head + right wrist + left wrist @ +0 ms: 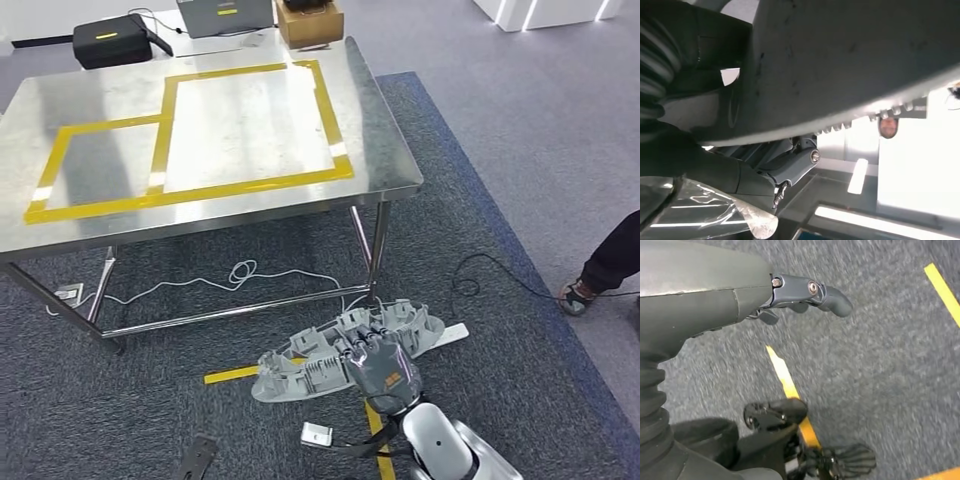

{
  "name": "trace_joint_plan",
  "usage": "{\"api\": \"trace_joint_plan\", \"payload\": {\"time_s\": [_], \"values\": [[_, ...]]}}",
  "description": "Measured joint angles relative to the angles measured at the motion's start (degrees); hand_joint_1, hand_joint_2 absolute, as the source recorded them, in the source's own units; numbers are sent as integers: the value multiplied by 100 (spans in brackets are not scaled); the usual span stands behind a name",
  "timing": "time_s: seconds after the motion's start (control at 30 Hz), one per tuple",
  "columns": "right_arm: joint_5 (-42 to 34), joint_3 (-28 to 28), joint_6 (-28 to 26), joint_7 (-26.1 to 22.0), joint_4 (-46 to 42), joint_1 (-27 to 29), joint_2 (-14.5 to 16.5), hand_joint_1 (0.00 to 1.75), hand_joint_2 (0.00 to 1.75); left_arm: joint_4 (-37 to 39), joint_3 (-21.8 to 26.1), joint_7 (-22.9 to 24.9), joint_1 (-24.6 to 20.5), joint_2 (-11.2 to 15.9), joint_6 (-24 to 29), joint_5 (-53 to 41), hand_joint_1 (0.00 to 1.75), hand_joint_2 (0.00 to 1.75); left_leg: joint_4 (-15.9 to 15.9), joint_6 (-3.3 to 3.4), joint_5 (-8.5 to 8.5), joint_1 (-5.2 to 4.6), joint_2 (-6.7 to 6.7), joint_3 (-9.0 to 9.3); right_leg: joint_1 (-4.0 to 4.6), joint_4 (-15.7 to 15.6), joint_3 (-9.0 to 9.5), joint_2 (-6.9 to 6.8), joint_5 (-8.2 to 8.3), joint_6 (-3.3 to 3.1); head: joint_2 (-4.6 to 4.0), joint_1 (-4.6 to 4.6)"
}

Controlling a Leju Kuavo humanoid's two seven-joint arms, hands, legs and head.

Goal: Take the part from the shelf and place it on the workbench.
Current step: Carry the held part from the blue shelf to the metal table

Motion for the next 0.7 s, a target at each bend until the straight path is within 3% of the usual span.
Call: {"api": "trace_joint_plan", "payload": {"time_s": [0.07, 0.13, 0.23, 0.27, 0.3, 0.33, 0.4, 0.47, 0.53, 0.63, 0.7], "values": [[0, 1, -2, 12, -4, 6, -5, 154, 175, -1, 1, 2, 7, -3, 4, -1, 0, 175, -72, 29, 115, -39, -7, -29, -36, -94, -5, -4, 93, 89, 0, -9], [0, 1, -3, 9, -3, 10, -11, 154, 175, -1, 2, 4, 20, -7, 6, -3, 0, 175, -145, 48, 268, -23, -19, -38, -31, 91, -118, 29, -54, 130, 0, 4], [5, 3, -3, 10, 1, 32, -19, 154, 175, 0, 3, 5, 34, -31, 1, -5, 0, 175, -125, 61, 329, -27, -18, -91, -16, 1320, -585, 100, -715, 162, 0, 25], [12, 3, -2, 14, 4, 43, -23, 154, 175, 0, 4, 5, 42, -35, -2, -5, 0, 175, -105, 64, 319, -34, -18, -101, -16, 1669, -693, 105, -853, 174, 0, 26], [20, 3, -1, 16, 9, 53, -28, 154, 175, 0, 5, 5, 49, -36, -3, -5, 0, 175, -86, 64, 300, -39, -22, -100, -16, 1796, -696, 105, -890, 179, 0, 27], [28, 3, 0, 19, 14, 60, -33, 154, 175, 0, 6, 5, 53, -36, -4, -5, 0, 175, -65, 57, 269, -41, -28, -86, -16, 1688, -582, 104, -835, 179, 0, 29], [41, 3, 1, 22, 19, 60, -37, 154, 175, 0, 7, 5, 56, -38, -4, -6, 0, 175, -10, 21, 166, -39, -40, -40, -13, 1011, -126, 105, -635, 152, 0, 32], [60, 4, 1, 28, 15, 51, -37, 154, 175, 0, 7, 8, 43, -40, -5, -7, 0, 175, 89, -42, 48, -52, -44, -48, 0, 505, 226, 111, -644, 77, 1, 32], [76, 8, -2, 36, 11, 43, -39, 154, 175, 0, 7, 13, 28, -39, -7, -7, 0, 175, 145, -110, -8, -55, -49, -78, 31, 452, 293, 112, -768, -26, 2, 19], [83, 11, -4, 47, 13, 33, -42, 154, 175, -3, 7, 15, 11, -31, -5, -13, 0, 175, 332, -208, -154, -33, -46, -124, 0, 414, 371, 99, -857, -145, 4, -12], [84, 11, -2, 47, 15, 14, -42, 154, 175, -4, 7, 14, -3, -30, -4, -21, 0, 175, 1023, -289, -407, 4, -43, -515, -27, 375, 438, 88, -903, -175, 4, -33]]}}
